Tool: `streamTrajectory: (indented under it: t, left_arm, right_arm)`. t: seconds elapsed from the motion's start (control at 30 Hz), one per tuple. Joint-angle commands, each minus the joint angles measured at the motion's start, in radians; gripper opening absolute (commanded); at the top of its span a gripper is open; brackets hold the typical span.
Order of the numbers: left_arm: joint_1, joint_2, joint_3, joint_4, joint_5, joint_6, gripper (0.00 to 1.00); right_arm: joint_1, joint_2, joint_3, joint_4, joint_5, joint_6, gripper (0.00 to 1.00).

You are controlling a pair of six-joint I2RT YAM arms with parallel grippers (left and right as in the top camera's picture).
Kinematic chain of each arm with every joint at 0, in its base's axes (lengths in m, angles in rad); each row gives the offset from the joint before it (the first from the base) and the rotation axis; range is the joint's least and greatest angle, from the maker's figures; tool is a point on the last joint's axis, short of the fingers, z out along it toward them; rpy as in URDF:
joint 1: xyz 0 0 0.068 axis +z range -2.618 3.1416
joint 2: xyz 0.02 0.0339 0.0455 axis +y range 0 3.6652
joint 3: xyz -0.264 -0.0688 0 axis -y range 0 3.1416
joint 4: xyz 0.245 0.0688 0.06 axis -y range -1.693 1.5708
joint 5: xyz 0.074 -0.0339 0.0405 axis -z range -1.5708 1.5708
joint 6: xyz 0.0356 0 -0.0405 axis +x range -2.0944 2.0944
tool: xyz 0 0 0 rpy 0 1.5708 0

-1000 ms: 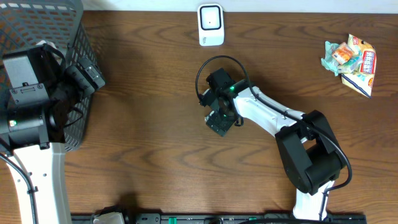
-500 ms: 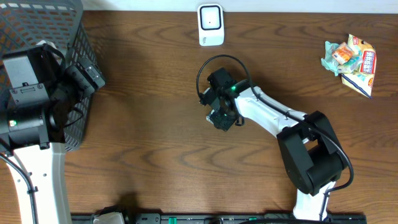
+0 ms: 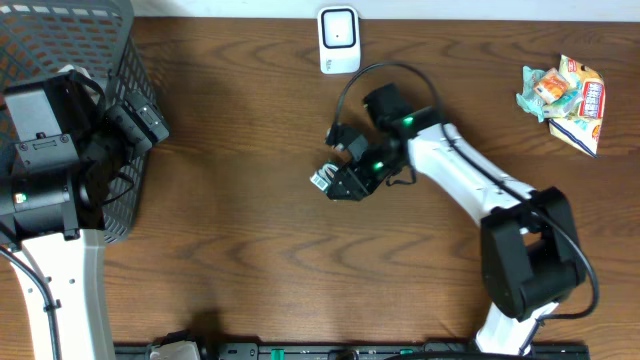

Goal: Scan the item barcode
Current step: 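Lift the Zam-Buk box and hold it up toward the scanner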

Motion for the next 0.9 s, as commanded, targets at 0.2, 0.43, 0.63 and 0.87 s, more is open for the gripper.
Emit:
streamTrajectory:
  t: [0.2,0.43,0.63,0.87]
  left_arm:
    - [0.005,0.000,0.001,-0.003,-0.010,0.013,0.98]
    - [0.005,0.000,0.001,-0.003,-0.010,0.013,0.98]
    - [0.005,0.000,0.001,-0.003,-0.010,0.013,0.98]
    - [0.005,0.000,0.001,-0.003,-0.010,0.013,0.98]
  right_arm:
    - [-0.154,-0.038,0.023,0.005,-0.600,-0.047,0.53]
    - [-0.172,-0.038,0.023,0.002,-0.603,-0.048,0.54]
    - [-0.166,-0.038,0.023,0.005,-0.617,-0.048,0.54]
    - [-0.166,-0.038,0.023,0.006,-0.617,-0.048,0.54]
